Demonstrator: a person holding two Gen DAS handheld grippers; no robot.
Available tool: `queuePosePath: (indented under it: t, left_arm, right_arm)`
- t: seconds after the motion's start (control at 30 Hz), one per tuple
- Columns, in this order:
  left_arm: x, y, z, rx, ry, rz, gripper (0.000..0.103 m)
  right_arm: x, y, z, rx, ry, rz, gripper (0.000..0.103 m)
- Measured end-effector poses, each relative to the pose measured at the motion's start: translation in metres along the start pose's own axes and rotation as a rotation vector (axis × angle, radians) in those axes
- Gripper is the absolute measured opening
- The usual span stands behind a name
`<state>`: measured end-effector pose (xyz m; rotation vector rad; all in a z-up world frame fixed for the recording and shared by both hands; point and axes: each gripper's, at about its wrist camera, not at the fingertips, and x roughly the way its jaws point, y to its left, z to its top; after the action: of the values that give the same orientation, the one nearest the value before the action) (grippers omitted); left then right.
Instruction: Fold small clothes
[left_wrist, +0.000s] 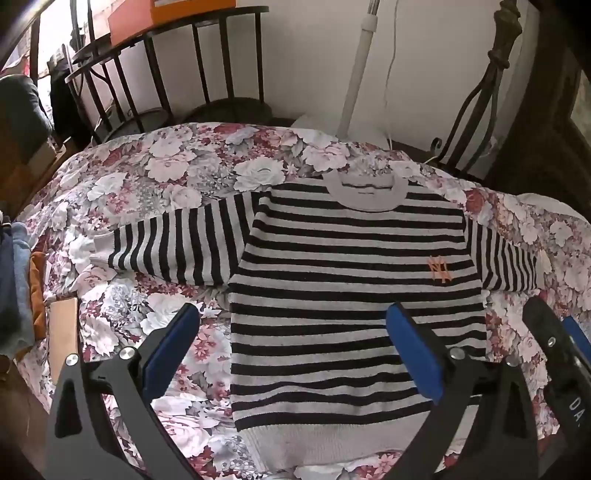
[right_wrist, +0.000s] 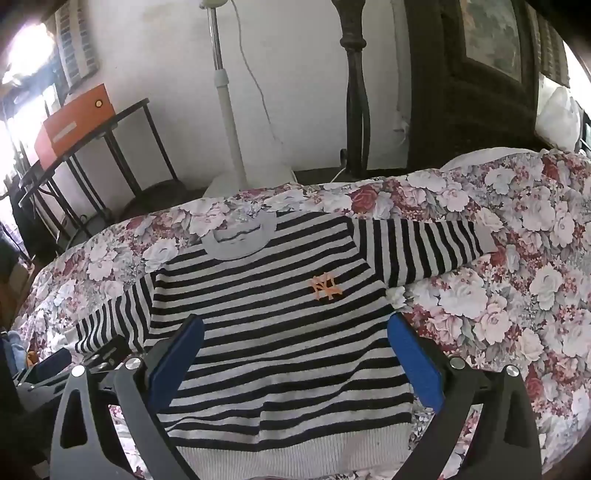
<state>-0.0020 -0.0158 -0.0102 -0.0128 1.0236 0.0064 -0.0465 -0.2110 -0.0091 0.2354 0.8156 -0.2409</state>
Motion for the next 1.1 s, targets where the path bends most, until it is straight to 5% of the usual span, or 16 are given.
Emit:
queuePosePath:
  t: [1.1]
  left_arm:
    - [-0.005,-0.005,-0.008,0.016,-0.013,0.013,0.099]
  right_arm:
    - [-0.005,0.004,-0.002,-0.016,-0.013,0.002,0.1]
